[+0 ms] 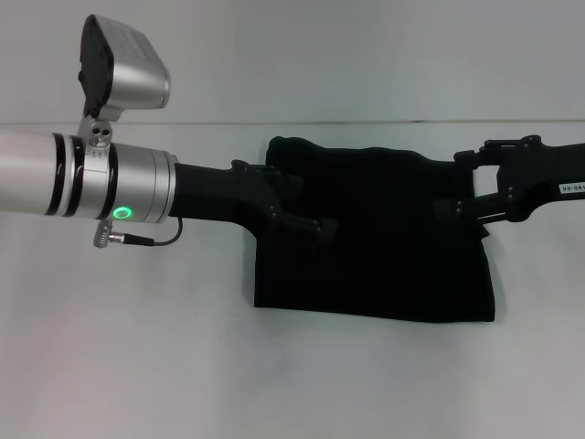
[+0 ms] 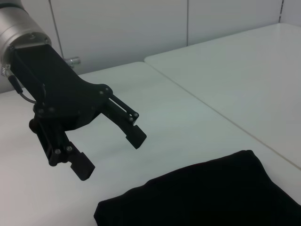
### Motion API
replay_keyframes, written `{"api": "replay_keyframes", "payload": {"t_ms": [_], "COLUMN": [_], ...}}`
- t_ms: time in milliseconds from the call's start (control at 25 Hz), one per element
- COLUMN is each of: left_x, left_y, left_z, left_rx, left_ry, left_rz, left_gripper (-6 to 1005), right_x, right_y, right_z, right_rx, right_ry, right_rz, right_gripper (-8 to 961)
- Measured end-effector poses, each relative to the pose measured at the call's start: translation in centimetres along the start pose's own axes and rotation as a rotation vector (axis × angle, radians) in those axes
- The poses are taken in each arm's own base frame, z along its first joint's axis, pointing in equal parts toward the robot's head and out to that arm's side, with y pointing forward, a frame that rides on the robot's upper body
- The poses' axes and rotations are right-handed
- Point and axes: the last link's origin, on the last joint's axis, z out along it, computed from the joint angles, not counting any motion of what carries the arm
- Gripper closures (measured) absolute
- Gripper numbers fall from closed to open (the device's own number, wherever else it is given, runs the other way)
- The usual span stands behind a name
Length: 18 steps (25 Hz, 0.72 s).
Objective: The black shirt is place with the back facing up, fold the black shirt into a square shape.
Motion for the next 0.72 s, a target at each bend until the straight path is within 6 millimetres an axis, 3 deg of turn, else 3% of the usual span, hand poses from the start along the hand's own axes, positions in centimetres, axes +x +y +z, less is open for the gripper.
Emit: {"api": "replay_keyframes", "payload": {"t_ms": [720], "left_x": [-0.42], "left_y": [0.23], "left_z": [-0.29], "left_rx": [-0.013], "left_ry": [0.007], "left_rz": [-0.023], "left_gripper": [90], "right_x": [1.03], "right_y": [-0.29], "right_z": [-0.99], "right_rx": [0.022], "right_ry": [0.010], "right_rz": [0.030], "right_gripper": [26]}}
